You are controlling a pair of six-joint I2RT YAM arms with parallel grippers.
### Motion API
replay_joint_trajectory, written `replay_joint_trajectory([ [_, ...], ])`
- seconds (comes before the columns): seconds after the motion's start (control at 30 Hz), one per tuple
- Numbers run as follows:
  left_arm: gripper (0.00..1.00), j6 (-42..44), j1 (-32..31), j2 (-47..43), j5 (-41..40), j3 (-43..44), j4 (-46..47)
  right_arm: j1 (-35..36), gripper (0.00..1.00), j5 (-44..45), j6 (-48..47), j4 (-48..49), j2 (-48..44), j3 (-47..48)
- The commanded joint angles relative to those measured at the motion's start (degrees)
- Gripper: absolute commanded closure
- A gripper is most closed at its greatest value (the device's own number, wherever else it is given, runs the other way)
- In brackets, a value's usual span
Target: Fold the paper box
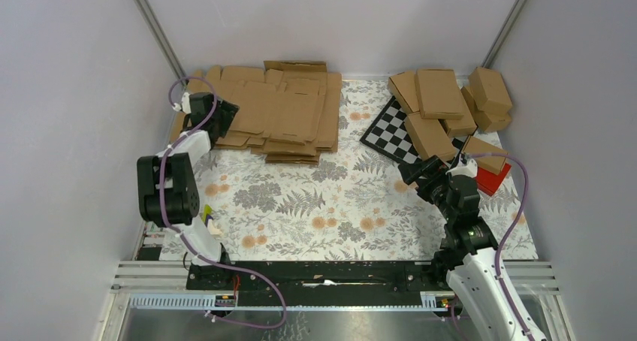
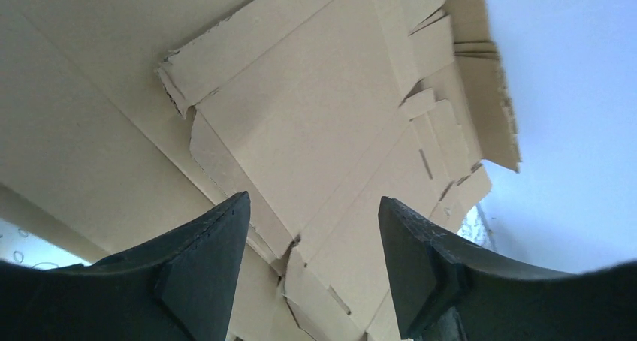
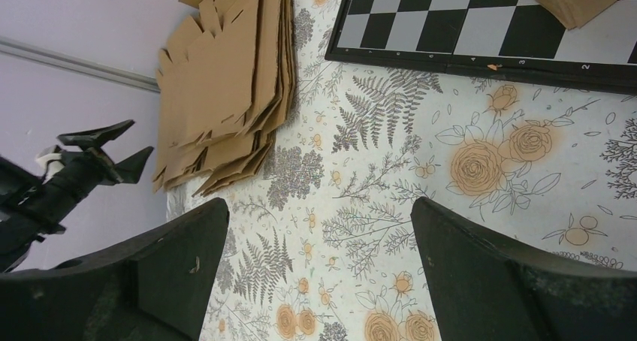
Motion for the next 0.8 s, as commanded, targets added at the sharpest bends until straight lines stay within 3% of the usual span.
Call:
replay_joint_trajectory([
  [0.0,0.33,-1.62,-0.9,4.62,1.46,2.92,1.11,0.36,0.01,-1.11,1.07,2.78,0.22,0.9],
  [0.43,0.35,-6.99,-3.06,14.69,-1.59,4.29,4.05,0.36,0.01,-1.88,0.17,5.63,1.96,0.95],
  [0.5,0.45,-6.9,-3.04,15.6,-1.57,4.11,5.34,0.36,0.01,-1.98,-0.22,5.64,2.31,1.33],
  [0.63,1.0,-6.1,-3.04,17.06,0.3,4.08,10.47,0.36,0.01,-2.3,-0.54,5.63,3.19,1.53],
  [0.77,1.0,-4.7,-3.08,16.76,3.73,5.13,11.2,0.36,0.01,-6.09,-0.54,10.91,3.34,-0.65],
])
